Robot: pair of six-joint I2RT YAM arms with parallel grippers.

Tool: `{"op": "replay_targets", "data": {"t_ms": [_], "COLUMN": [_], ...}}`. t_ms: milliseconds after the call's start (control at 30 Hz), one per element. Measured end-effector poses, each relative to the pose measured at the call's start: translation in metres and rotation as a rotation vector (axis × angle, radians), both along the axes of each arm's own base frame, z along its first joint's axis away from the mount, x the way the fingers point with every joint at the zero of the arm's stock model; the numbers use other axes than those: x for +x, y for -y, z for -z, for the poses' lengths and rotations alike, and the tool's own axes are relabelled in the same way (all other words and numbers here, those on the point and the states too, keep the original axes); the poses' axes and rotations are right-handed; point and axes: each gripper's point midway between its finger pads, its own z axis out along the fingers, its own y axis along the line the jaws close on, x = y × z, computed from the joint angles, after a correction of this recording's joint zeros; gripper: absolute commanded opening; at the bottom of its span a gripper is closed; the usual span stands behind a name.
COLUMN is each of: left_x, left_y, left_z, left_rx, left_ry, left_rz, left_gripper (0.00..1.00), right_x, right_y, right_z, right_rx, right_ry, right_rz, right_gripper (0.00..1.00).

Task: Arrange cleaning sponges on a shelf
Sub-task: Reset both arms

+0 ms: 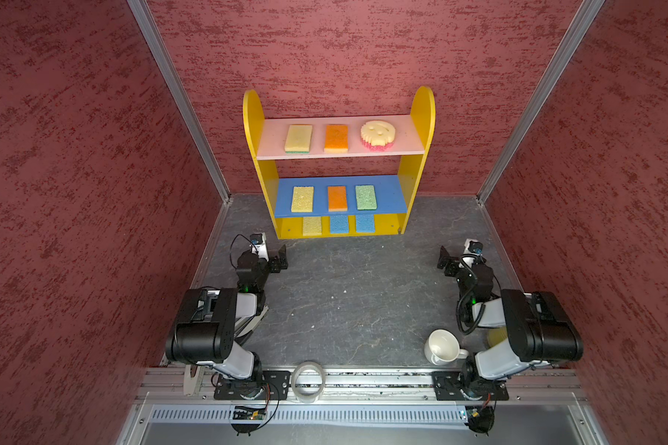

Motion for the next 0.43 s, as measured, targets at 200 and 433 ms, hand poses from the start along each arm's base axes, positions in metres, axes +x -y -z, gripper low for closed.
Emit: {"op": "replay_targets", "data": {"t_ms": [200, 433], "left_x": [0.0001, 0.0], "left_y": [-0.0012, -0.0019], "left_z": [0.0, 0.0], "left_rx": [0.002, 0.002], "left_ry": [0.0, 0.0], "left_rz": [-0.007, -0.008], "left_gripper": [0.99, 0.99], "right_x": [0.0003, 0.0039], "right_y": [-0.0048, -0.0061], "right_z": [0.0, -0.0017], "right_rx": [-0.002, 0.0], "right_ry": [0.0, -0.002], "right_rz": [-0.028, -0.039], "right_gripper": [0.99, 0.99]}}
